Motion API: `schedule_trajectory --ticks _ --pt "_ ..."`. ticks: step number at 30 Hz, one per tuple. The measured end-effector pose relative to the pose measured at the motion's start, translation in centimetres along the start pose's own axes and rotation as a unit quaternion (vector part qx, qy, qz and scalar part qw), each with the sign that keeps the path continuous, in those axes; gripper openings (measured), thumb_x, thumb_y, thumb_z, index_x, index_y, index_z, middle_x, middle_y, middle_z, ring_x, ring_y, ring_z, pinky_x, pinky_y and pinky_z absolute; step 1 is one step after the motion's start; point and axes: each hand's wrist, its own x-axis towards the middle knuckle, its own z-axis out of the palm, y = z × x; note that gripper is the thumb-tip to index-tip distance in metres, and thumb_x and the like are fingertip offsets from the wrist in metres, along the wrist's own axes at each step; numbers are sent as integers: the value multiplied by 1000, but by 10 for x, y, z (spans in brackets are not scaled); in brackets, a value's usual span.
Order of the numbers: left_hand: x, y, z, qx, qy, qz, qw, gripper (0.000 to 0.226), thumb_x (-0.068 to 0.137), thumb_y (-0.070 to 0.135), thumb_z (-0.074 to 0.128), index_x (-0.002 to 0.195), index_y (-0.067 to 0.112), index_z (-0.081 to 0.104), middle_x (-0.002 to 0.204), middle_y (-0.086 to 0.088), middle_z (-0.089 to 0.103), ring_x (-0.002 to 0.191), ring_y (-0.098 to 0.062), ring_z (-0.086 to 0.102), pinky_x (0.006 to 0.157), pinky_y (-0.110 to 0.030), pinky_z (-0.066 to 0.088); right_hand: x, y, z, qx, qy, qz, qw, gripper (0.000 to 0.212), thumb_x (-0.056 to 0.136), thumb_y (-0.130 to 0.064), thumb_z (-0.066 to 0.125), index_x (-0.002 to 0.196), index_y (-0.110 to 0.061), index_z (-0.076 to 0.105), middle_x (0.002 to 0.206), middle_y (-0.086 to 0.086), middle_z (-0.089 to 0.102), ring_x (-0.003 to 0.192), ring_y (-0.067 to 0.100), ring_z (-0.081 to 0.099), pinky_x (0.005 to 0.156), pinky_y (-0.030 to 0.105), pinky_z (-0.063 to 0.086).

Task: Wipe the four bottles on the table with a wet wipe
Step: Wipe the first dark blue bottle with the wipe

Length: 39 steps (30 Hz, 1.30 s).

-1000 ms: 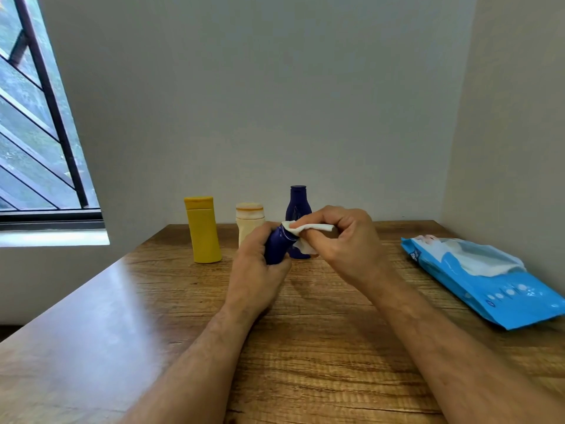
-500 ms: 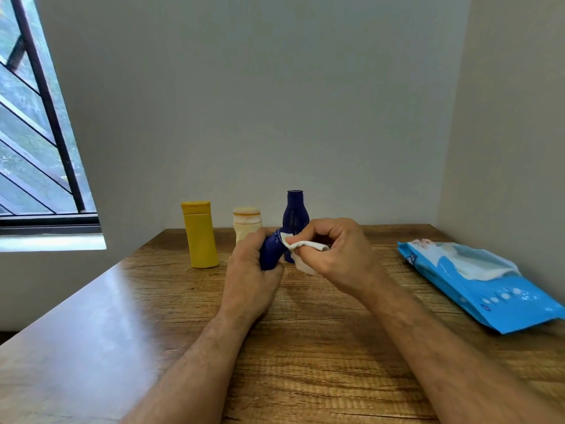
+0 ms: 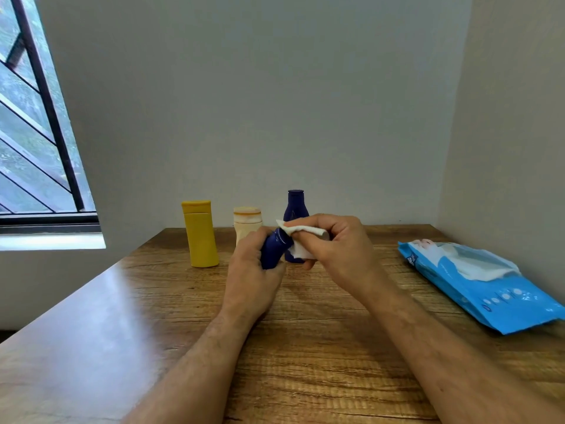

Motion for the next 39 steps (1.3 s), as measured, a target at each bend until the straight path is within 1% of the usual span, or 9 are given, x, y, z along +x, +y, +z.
schedule_trajectory --ticks 4,7,13,18,23,26,31,35,39 --pt "1 -7 -1 70 28 15 997 49 77 4 74 116 31 60 94 16 56 90 -14 52 84 -39 49 -3 0 0 -81 -28 -45 995 20 88 -10 71 102 -22 79 88 -9 71 69 18 65 58 31 57" --pt "1 -7 -1 113 74 20 991 47 80 9 77 120 28 61 97 16 55 89 -13 51 83 -41 49 -4 0 1 -111 -54 -57 991 17 85 -6 73 95 -17 80 82 -10 72 69 9 64 58 19 50" --pt "1 -3 -1 166 65 24 984 57 76 13 79 124 33 55 99 17 49 90 -12 48 87 -45 48 -3 0 4 -157 65 -116 979 19 84 -10 74 100 -21 76 92 -14 70 88 5 64 75 13 52" --pt "2 -3 -1 97 60 -5 993 56 80 18 78 131 32 58 101 16 57 95 -13 56 89 -45 53 -4 5 3 -209 19 -126 970 21 82 -10 74 100 -20 76 90 -10 70 78 5 62 68 12 50" --pt "2 -1 0 80 59 1 995 59 81 26 79 134 36 55 105 17 59 96 -10 58 89 -40 55 0 0 -4 -160 78 -129 975 22 84 -6 72 101 -21 77 91 -12 70 84 2 63 70 10 49" --pt "1 -3 1 89 45 2 995 60 81 32 79 135 42 53 106 15 62 96 -9 58 88 -41 54 0 2 -1 -167 28 -135 976 25 88 -7 70 106 -22 77 93 -12 69 83 3 62 70 11 47" --pt "2 -6 -3 55 57 -20 997 69 81 33 80 138 51 46 106 25 61 102 -9 60 90 -41 56 -2 5 -3 -246 -14 -166 955 24 79 -4 72 93 -23 79 85 -11 70 76 7 64 65 18 52" --pt "2 -4 0 56 53 -15 997 65 82 37 78 138 49 48 107 16 62 98 -7 59 89 -37 56 -2 3 -2 -233 65 -195 951 20 80 -8 73 96 -19 77 88 -8 71 81 5 64 70 14 51" --pt "1 -1 0 69 63 -7 996 63 82 33 79 138 42 52 106 18 61 96 -7 59 88 -36 56 0 2 -4 -235 138 -219 937 20 82 -7 74 101 -13 76 93 -4 70 85 1 61 75 7 46"
